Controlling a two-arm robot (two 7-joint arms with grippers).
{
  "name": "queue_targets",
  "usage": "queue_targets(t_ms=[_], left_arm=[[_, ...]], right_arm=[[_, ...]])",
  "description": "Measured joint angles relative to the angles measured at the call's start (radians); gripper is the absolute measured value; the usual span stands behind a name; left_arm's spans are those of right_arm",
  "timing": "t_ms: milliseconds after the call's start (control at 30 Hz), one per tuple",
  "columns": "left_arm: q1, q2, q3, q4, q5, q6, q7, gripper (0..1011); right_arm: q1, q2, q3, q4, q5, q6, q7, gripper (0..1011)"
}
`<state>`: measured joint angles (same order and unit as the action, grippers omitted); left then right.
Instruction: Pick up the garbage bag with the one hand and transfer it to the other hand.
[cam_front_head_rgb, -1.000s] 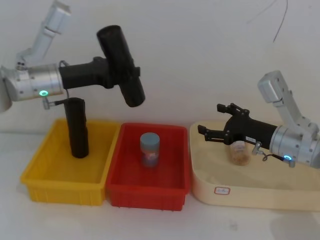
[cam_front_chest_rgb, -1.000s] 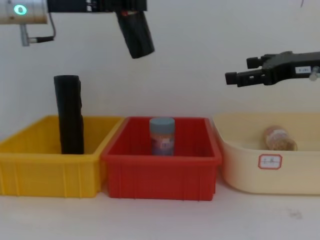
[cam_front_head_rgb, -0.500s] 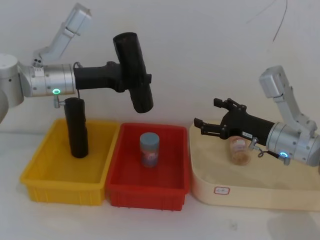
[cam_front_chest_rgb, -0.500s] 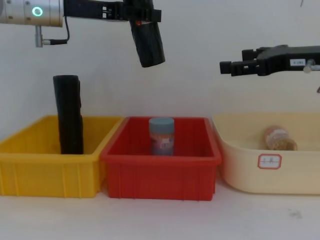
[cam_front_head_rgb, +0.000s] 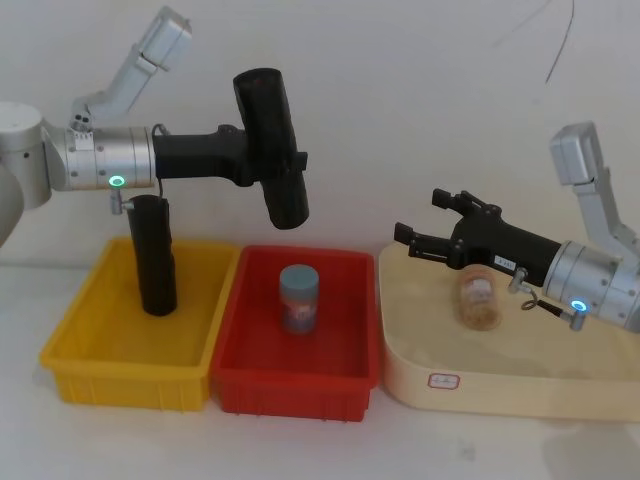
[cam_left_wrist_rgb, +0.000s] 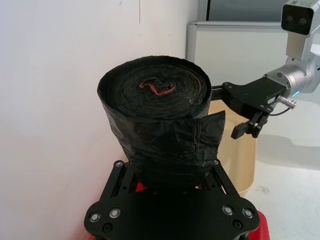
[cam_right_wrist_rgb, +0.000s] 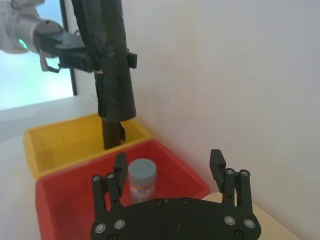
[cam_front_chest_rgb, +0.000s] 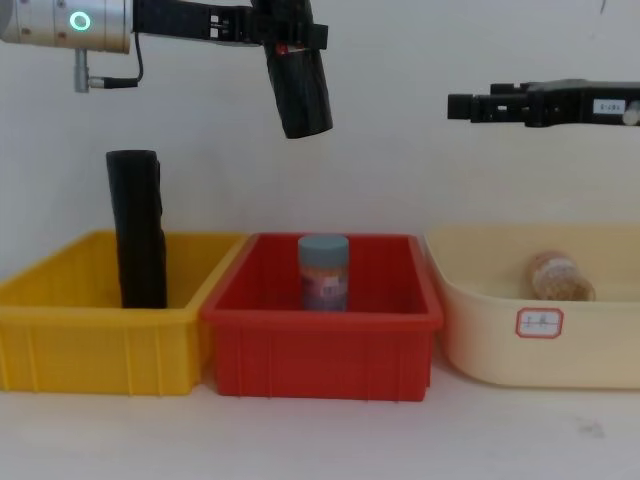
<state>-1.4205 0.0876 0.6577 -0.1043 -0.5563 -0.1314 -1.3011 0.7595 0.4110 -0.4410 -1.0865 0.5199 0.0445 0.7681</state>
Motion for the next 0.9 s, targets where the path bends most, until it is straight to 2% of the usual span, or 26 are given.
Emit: queue_targets(t_ms=[367, 900], left_arm=[[-0.011, -0.008, 0.007, 0.022, 0.000, -0.005, -0.006, 446], [-0.017, -0.012, 0.011, 0.034, 0.000, -0.008, -0.008, 446]], right_arm=[[0.021, -0.009, -0.001, 0.015, 0.041, 0.025, 0.037, 1000], [0.104, -0.048, -0.042, 0.093, 0.018, -0.002, 0.033, 1000]])
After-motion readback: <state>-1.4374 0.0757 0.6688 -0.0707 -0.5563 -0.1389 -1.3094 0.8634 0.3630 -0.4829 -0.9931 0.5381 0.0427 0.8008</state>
